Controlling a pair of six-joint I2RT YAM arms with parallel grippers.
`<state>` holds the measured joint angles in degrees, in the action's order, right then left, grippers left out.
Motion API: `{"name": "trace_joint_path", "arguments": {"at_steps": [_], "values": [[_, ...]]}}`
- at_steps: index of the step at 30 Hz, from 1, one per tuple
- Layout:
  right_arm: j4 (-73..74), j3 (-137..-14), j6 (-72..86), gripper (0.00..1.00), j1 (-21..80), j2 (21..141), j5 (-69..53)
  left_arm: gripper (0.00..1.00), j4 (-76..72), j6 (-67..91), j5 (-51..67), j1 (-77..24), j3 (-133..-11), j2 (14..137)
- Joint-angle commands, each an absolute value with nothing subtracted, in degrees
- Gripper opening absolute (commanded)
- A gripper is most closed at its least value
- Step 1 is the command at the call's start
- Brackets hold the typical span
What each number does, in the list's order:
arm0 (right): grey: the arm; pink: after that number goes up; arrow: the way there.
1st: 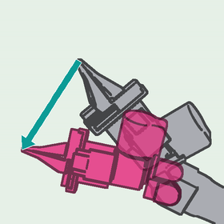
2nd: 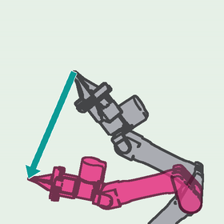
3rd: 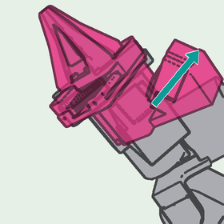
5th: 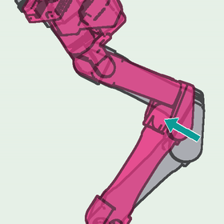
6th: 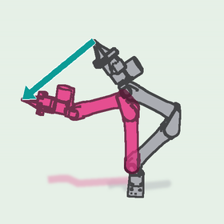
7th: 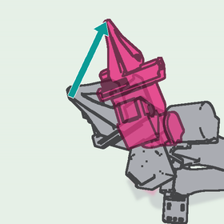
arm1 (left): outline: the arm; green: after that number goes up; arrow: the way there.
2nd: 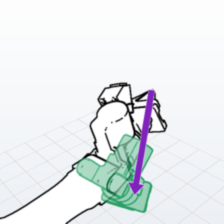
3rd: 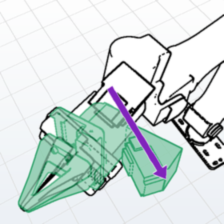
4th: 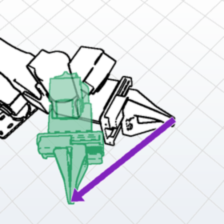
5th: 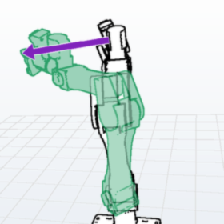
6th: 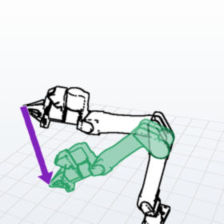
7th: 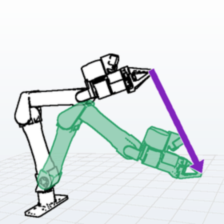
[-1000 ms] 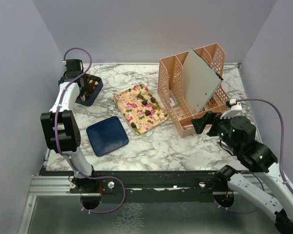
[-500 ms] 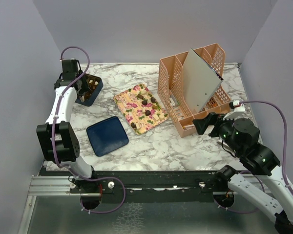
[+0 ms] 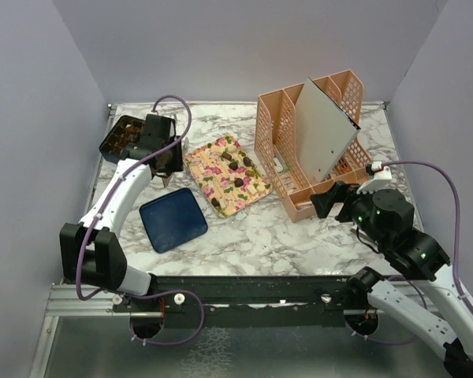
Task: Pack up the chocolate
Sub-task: Place the fake chocolate in the packing box, then pick up the fake chocolate from the plate.
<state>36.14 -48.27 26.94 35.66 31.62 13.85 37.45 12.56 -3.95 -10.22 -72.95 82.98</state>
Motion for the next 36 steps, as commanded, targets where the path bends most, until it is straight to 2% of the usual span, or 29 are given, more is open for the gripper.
{"name": "trace_joint_path", "arguments": {"at_steps": [1,8,28,36], "values": [[37.3,-50.6,25.4,0.99,35.8,32.9,15.4,0.43,41.9,12.0,-4.5,-13.2,-70.3,78.3],[37.6,-52.0,24.9,0.99,35.8,34.3,16.3,0.41,47.4,12.3,-2.6,-19.6,-68.3,73.7],[37.3,-52.2,25.8,0.98,35.8,35.3,15.7,0.41,59.8,20.9,-12.8,-40.2,-65.7,68.0],[37.0,-51.7,26.4,0.98,35.8,35.5,15.1,0.42,59.9,20.3,-12.0,-43.0,-64.5,68.2]]}}
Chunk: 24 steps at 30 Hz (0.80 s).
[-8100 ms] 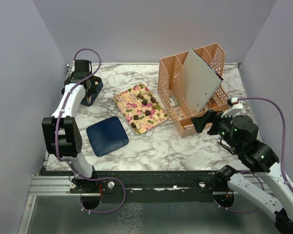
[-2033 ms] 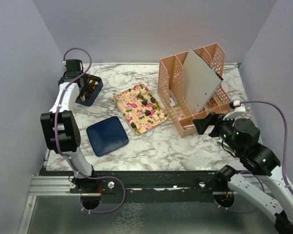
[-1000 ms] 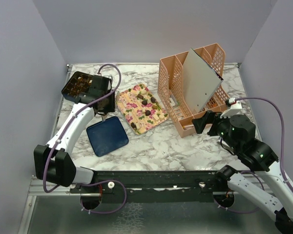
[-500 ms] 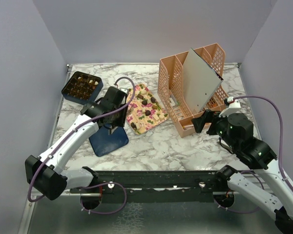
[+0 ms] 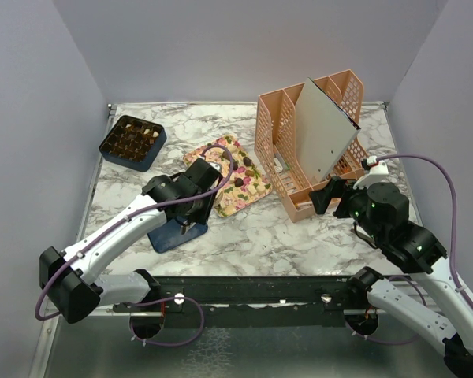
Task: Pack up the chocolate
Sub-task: Pick up the fake chocolate from the plate.
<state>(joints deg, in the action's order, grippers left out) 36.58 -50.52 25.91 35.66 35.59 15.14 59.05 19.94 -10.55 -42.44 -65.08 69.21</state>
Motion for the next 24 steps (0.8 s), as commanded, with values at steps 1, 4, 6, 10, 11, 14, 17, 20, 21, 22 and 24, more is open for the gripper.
{"name": "trace_joint_path", "arguments": {"at_steps": [1,4,6,10,11,14,17,20,21,22,24], "values": [[36.8,-51.7,26.6,0.98,35.8,35.2,15.0,0.42,60.0,20.2,-12.0,-43.0,-64.4,68.4],[36.9,-51.7,26.8,0.98,35.8,34.8,15.1,0.43,59.9,20.0,-12.6,-43.2,-64.5,68.9],[37.1,-51.8,26.7,0.98,35.8,34.8,15.3,0.44,59.9,19.7,-13.1,-43.2,-64.7,69.5],[37.3,-51.8,26.7,0.98,35.8,34.8,15.3,0.45,59.7,18.8,-13.7,-43.2,-64.3,70.6],[37.4,-51.7,26.8,0.98,35.8,34.7,15.3,0.45,59.6,18.6,-13.7,-43.2,-64.3,70.8],[37.4,-51.2,26.9,0.98,35.8,34.3,15.6,0.45,59.3,18.4,-13.8,-43.2,-64.1,71.4],[37.2,-50.7,27.1,0.98,35.8,33.9,15.8,0.45,58.7,17.9,-13.5,-43.3,-63.7,71.6],[37.0,-50.5,27.0,0.98,35.8,34.0,15.9,0.45,58.0,17.5,-13.3,-43.3,-63.3,71.9],[37.1,-50.6,27.0,0.99,35.8,34.0,15.9,0.45,57.9,17.2,-13.0,-43.3,-63.3,72.1],[37.0,-50.6,27.0,0.98,35.8,34.0,16.0,0.45,57.7,17.0,-12.7,-43.3,-63.3,72.3],[37.0,-50.5,27.0,0.98,35.8,34.0,16.0,0.45,56.9,16.8,-12.4,-43.3,-63.0,72.5]]}}
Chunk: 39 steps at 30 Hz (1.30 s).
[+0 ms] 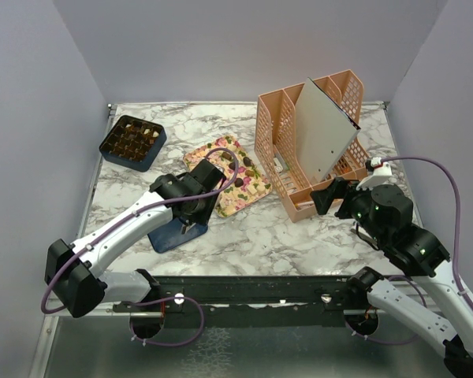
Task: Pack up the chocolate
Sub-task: Pick up the fake chocolate from the plate.
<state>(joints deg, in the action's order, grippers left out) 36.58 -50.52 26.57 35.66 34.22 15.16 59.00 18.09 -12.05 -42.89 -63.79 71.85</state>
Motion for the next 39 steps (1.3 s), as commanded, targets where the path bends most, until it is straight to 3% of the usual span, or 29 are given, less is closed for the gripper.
{"name": "trace_joint_path", "arguments": {"at_steps": [1,39], "values": [[37.0,-50.4,27.0,0.98,35.8,34.1,16.0,0.45,56.7,16.7,-12.3,-43.3,-62.9,72.6],[36.7,-49.1,27.5,0.98,35.8,32.4,16.1,0.44,57.9,15.1,-12.0,-43.5,-66.6,73.5]]}}
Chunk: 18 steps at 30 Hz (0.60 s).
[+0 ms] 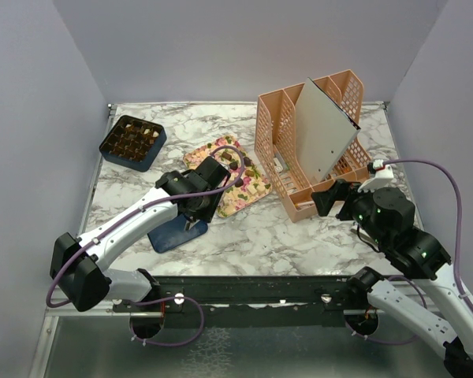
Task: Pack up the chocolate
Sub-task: Pick up the fake chocolate from the plate.
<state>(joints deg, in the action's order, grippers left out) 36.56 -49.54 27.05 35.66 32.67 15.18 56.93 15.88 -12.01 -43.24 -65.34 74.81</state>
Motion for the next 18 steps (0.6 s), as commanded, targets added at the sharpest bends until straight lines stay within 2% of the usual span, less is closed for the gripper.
{"name": "trace_joint_path", "arguments": {"at_steps": [1,18], "values": [[36.7,-49.2,27.5,0.98,35.8,32.4,16.1,0.44,57.9,15.0,-12.0,-43.5,-66.4,73.5],[37.0,-48.4,27.9,0.98,35.8,31.1,16.6,0.45,59.6,15.6,-12.2,-43.5,-67.4,76.0]]}}
